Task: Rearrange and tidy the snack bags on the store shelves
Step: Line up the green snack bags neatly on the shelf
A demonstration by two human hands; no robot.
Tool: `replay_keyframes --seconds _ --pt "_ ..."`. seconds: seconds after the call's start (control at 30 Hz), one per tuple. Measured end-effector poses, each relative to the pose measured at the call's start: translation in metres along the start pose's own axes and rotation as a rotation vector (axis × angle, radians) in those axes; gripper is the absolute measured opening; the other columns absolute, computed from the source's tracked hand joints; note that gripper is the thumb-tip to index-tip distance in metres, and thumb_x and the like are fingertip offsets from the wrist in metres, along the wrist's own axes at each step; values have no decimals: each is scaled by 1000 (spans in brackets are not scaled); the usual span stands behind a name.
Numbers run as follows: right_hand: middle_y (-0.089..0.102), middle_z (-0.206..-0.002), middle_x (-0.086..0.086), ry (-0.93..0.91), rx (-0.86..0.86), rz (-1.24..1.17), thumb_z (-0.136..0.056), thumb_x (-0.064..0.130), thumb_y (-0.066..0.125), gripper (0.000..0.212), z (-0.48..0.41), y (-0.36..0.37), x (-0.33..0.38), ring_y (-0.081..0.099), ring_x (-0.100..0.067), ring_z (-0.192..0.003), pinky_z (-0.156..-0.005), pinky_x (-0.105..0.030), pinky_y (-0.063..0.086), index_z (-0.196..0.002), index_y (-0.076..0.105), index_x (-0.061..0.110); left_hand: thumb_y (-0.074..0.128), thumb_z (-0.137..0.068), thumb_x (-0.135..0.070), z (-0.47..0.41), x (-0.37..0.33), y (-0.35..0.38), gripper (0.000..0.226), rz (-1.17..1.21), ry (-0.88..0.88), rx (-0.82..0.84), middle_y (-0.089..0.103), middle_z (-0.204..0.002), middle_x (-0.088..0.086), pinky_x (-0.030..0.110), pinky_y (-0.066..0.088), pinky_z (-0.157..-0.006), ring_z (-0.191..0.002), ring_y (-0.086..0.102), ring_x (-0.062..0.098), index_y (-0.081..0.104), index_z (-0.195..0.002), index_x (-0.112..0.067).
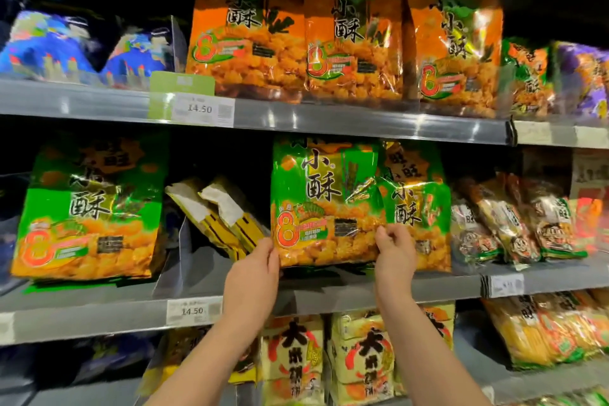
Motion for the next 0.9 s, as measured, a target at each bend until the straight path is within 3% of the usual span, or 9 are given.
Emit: replay_keyframes --seconds 0.1,0.2,0.27,0.37,0.47,0.6,0.9 --pt "39 -63 2 -19 41 2 -94 11 48 23 -6 6 -11 38 3 -50 -48 -14 28 -70 46 12 37 -97 -28 -6 6 11 12 -96 -27 9 66 -76 9 39 48 -62 -73 63 30 45 -91 -21" --pt "43 -69 0 -10 119 -21 -93 9 49 19 -8 16 -26 42 -9 -69 -64 -25 32 -75 48 7 38 -96 -31 -12 16 17 13 -270 -51 45 65 -76 8 35 39 -55 -74 60 31 43 -88 -22" --pt "45 -73 1 -1 138 -29 -93 10 49 15 -12 17 -37 41 -15 -78 -67 -31 32 -80 49 3 40 -95 -33 -14 17 18 16 -357 -44 61 60 -73 4 33 35 -53 -76 59 29 41 -81 -25" --pt "38 -66 0 -35 202 9 -94 11 46 16 -15 18 -48 35 -18 -64 -57 -31 26 -79 46 4 43 -94 -32 -16 19 22 20 -414 -39 91 52 -72 -1 32 34 -54 -76 57 25 42 -75 -24" --pt "39 -64 0 -110 264 137 -94 14 47 19 -14 15 -55 35 -16 -59 -55 -30 26 -76 44 8 46 -92 -31 -15 24 26 23 -404 -77 118 55 -73 0 33 37 -58 -77 57 25 45 -72 -22" --pt "53 -74 4 -171 233 268 -94 22 48 15 -14 9 -59 48 -10 -68 -57 -24 37 -78 50 20 50 -91 -31 -10 25 25 25 -357 -99 77 55 -72 -1 30 34 -56 -76 56 23 44 -68 -23" --pt "51 -75 10 -162 153 485 -92 32 51 20 -20 2 -75 50 -20 -81 -60 -30 37 -77 54 20 46 -93 -34 -14 18 37 25 -543 -37 135 47 -77 -4 30 37 -59 -80 55 20 44 -71 -22"
Point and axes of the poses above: each hand's wrist, its own z-axis away from the middle knuckle, its own y-axis out of the palm, x = y × z, the point moved 7 cm from there along -z, towards the middle knuckle
